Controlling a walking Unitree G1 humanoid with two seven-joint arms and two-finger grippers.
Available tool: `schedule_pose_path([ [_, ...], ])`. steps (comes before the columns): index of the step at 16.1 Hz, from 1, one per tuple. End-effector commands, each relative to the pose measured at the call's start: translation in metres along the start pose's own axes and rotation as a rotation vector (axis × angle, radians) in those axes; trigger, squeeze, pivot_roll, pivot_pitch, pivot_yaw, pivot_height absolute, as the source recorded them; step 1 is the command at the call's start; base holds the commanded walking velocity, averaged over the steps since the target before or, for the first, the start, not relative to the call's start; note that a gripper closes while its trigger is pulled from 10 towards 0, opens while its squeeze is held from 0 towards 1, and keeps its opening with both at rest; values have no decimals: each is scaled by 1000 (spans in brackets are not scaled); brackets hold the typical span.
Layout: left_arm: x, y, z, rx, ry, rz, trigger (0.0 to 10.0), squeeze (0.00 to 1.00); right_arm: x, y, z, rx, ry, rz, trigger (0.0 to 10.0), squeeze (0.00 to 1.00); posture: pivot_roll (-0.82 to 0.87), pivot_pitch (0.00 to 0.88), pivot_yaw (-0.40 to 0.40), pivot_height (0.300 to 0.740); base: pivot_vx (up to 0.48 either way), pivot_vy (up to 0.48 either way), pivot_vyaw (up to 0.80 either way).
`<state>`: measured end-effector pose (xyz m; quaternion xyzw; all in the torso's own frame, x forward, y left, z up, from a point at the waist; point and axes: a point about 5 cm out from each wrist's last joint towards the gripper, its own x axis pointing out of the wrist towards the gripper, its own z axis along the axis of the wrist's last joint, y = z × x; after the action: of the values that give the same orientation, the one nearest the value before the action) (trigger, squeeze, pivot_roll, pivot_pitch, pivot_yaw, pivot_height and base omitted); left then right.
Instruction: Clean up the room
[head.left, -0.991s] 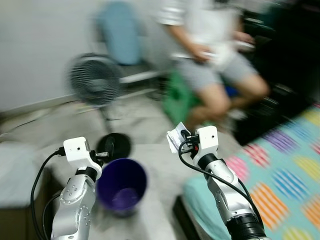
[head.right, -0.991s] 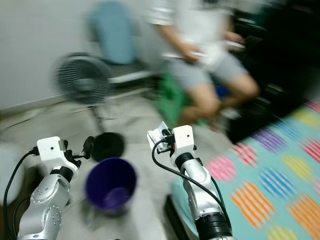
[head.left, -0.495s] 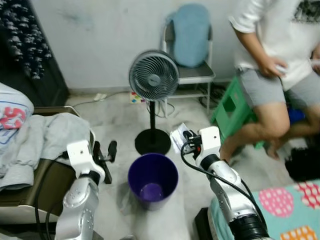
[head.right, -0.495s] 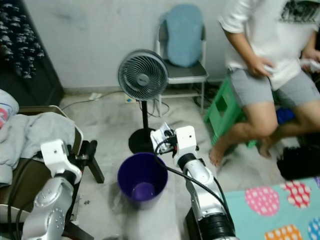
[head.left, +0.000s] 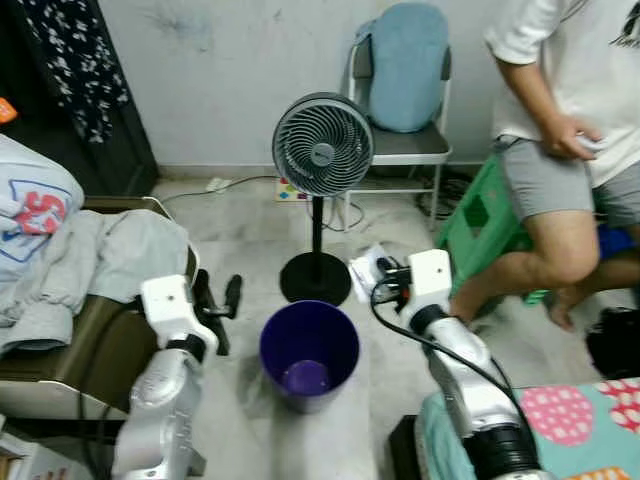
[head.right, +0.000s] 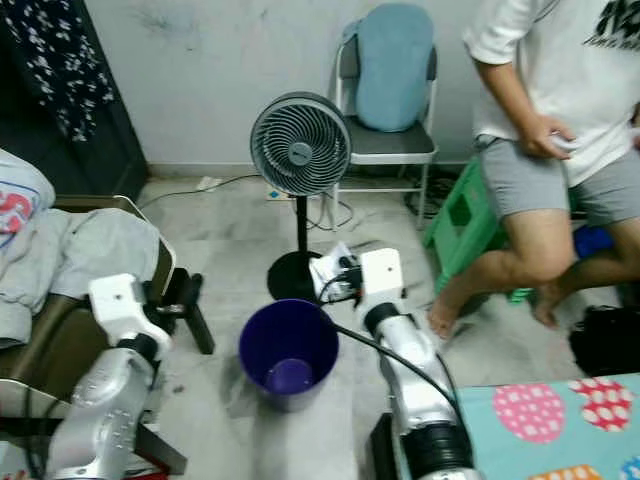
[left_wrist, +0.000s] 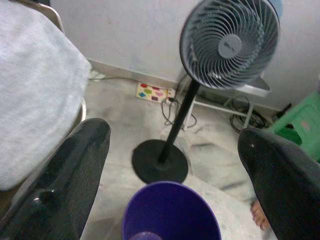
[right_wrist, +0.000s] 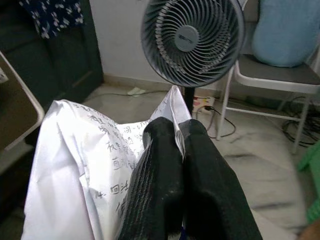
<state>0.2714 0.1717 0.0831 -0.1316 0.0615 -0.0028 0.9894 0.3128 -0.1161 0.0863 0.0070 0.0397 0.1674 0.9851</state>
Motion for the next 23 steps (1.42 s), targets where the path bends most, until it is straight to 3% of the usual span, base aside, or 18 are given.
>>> schedule_pose_path([
  [1,0,0,1,-3,-8,-9,10000,0,3,2,2,-9,-1,14,10000,0,-80,19,-38,740,0,0,0],
  [14,1,-1,2,-6,-13,-20,10000,0,4,1,2,-8,2,13,10000,0,-79,21,-39,740,363,0,0],
  [18,3,0,3,-14,-19,-11,10000,0,6,1,3,-12,-1,12,10000,0,-78,25,-42,740,0,0,0],
  [23,3,0,3,-7,-22,-9,10000,0,7,1,3,-14,-3,12,10000,0,-77,24,-42,740,0,0,800],
])
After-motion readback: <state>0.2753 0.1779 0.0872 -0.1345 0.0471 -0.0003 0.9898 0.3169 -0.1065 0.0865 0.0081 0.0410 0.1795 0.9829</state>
